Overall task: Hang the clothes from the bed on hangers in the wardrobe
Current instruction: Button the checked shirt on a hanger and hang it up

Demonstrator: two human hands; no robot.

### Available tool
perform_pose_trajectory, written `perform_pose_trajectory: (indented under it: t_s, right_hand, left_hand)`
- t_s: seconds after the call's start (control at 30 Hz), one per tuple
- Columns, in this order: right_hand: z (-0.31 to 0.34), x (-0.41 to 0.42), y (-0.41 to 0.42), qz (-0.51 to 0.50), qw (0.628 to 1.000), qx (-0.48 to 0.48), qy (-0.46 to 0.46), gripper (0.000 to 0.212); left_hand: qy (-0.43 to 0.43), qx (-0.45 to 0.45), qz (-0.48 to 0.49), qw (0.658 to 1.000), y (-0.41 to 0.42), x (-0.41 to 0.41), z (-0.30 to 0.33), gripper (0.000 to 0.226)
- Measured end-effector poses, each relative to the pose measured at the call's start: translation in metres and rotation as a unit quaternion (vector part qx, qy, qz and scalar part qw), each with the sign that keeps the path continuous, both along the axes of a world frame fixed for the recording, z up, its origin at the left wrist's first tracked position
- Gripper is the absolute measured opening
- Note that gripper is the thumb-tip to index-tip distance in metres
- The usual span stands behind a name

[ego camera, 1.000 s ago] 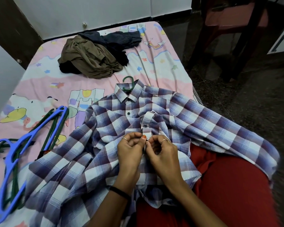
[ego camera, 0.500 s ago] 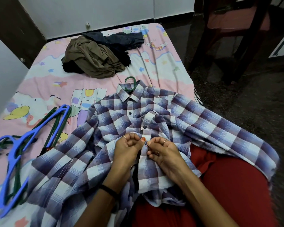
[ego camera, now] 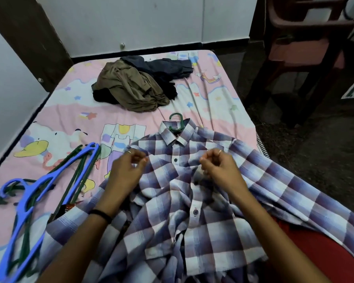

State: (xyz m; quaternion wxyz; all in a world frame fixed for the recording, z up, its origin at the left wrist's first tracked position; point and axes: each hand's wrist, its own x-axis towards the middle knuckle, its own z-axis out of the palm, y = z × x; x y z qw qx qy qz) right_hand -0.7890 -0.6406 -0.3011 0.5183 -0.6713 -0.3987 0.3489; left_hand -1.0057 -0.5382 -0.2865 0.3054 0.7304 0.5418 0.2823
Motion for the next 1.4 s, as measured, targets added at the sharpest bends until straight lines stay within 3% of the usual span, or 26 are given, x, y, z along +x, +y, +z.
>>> perform_pose_trajectory:
  t_s: [0.1, 0.23, 0.47, 0.53, 0.6, 0.7, 0.83, 0.93, 1.0, 1.13, 1.4]
  right_hand:
    - [0.009, 0.020, 0.052, 0.002, 0.986, -0.006, -0.164, 0.010]
    - [0.001, 0.041, 0.126, -0.007, 0.952, -0.042, -0.305, 0.017]
    - [-0.044, 0.042, 0.211, 0.040, 0.871, -0.133, -0.471, 0.032]
    - [-0.054, 0.040, 0.231, 0.074, 0.851, -0.210, -0.477, 0.035]
    - [-0.058, 0.041, 0.248, 0.094, 0.859, -0.247, -0.438, 0.030]
    - [-0.054, 0.053, 0.264, 0.164, 0.865, -0.244, -0.407, 0.020]
    - [-0.051, 0.067, 0.264, 0.228, 0.844, -0.259, -0.410, 0.032]
    - [-0.048, 0.066, 0.259, 0.222, 0.843, -0.252, -0.419, 0.049]
    - [-0.039, 0.061, 0.251, 0.209, 0.823, -0.237, -0.472, 0.060]
    - [-0.011, 0.063, 0.234, 0.146, 0.797, -0.188, -0.556, 0.066]
    - [0.143, 0.107, 0.165, -0.001, 0.844, -0.032, -0.536, 0.038]
  left_hand:
    - [0.053, 0.039, 0.064, 0.996, 0.044, -0.009, -0.017, 0.020]
    - [0.117, -0.008, 0.104, 0.988, 0.069, -0.008, -0.046, 0.055]
    - [0.069, 0.018, 0.145, 0.987, 0.078, -0.015, -0.091, 0.045]
    - [0.063, 0.003, 0.169, 0.984, 0.086, -0.018, -0.094, 0.038]
    - [0.066, -0.009, 0.179, 0.982, 0.092, -0.021, -0.099, 0.021]
    - [0.071, -0.020, 0.176, 0.982, 0.097, -0.024, -0.104, 0.028]
    - [0.046, -0.027, 0.181, 0.982, 0.098, -0.020, -0.103, 0.025]
    - [0.000, -0.001, 0.178, 0.984, 0.092, -0.017, -0.094, 0.020]
    - [-0.058, 0.042, 0.167, 0.983, 0.085, -0.017, -0.076, 0.014]
    - [-0.120, 0.127, 0.151, 0.973, 0.061, -0.021, -0.037, 0.005]
    - [-0.122, 0.282, 0.086, 0.948, 0.075, -0.023, 0.067, 0.012]
